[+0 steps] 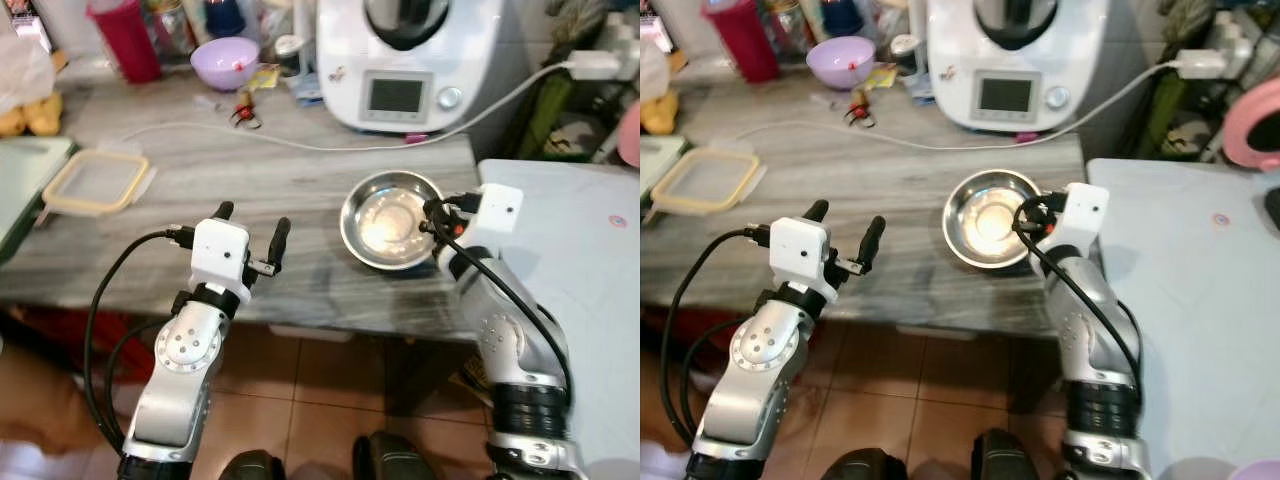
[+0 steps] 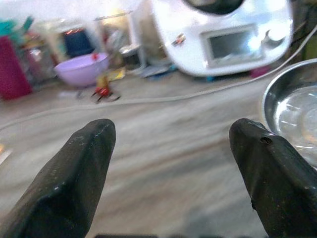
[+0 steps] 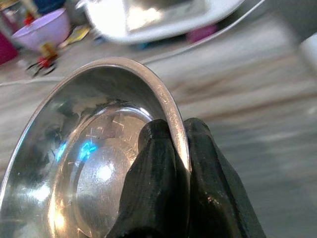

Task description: Setting the table

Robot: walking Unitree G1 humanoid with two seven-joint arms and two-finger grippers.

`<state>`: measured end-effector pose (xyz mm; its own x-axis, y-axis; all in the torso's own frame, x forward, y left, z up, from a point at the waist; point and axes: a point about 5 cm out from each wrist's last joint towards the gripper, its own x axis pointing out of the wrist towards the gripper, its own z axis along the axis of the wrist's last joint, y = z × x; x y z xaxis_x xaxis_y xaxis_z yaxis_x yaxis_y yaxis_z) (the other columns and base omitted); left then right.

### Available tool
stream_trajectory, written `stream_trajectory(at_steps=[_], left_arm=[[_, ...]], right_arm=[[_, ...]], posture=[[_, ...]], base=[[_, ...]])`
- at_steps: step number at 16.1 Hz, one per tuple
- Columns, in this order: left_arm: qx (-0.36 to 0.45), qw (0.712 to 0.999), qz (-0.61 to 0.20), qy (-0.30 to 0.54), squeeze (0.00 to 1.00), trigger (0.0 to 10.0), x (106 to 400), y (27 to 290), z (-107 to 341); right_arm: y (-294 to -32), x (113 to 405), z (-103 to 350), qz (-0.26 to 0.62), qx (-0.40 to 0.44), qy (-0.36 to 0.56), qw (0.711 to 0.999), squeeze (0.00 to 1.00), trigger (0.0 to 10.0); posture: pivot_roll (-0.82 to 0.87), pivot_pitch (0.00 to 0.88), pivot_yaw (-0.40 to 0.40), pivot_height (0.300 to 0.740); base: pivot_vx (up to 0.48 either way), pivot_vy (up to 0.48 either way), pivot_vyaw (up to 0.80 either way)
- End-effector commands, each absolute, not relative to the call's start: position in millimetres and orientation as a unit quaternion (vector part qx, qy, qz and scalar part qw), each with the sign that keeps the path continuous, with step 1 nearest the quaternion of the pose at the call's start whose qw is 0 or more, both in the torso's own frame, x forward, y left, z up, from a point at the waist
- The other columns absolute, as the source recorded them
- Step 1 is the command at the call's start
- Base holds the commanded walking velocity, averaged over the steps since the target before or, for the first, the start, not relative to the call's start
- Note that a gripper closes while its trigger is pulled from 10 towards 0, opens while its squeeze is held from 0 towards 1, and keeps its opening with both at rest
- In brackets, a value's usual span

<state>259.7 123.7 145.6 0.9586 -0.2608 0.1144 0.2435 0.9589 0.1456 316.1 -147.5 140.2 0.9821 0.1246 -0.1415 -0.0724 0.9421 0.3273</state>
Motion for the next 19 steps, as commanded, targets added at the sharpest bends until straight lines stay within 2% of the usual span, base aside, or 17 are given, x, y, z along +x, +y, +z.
stream_trajectory(at_steps=[1,5,8,10,11,12,19], left_arm=[[0.072,0.988,-0.116,-0.067,0.00,10.0,258,129,147],[0.075,0.988,-0.117,-0.067,0.00,10.0,258,129,147],[0.075,0.988,-0.118,-0.068,0.00,10.0,258,129,147],[0.075,0.988,-0.118,-0.067,0.00,10.0,256,128,147],[0.074,0.988,-0.119,-0.068,0.00,10.0,257,128,147],[0.074,0.988,-0.118,-0.068,0.00,10.0,257,128,147],[0.077,0.992,-0.084,-0.050,0.00,10.0,260,133,143]], right_arm=[[-136,319,137,0.065,0.177,0.089,0.978,0.00,10.0],[-110,332,132,0.094,0.199,0.110,0.969,0.00,10.0],[-104,338,131,0.088,0.194,0.116,0.970,0.00,10.0],[-99,344,121,0.083,0.202,0.161,0.962,0.00,10.0],[-99,345,118,0.078,0.192,0.175,0.962,0.73,10.0],[-99,347,118,0.077,0.194,0.174,0.962,1.00,10.0],[-104,347,142,0.102,0.190,0.118,0.969,1.00,10.0]], posture=[[0.01,0.108,0.050,0.740],[0.02,0.107,0.051,0.740],[0.03,0.107,0.048,0.740],[0.03,0.106,0.046,0.740],[0.03,0.107,0.045,0.740],[0.03,0.107,0.044,0.740],[0.02,0.118,0.041,0.740]], base=[[0.000,0.000,0.00],[0.000,0.000,0.00],[0.000,0.000,0.00],[0.000,0.000,0.00],[0.000,0.000,0.00],[0.000,0.000,0.00],[0.000,0.000,0.00]])
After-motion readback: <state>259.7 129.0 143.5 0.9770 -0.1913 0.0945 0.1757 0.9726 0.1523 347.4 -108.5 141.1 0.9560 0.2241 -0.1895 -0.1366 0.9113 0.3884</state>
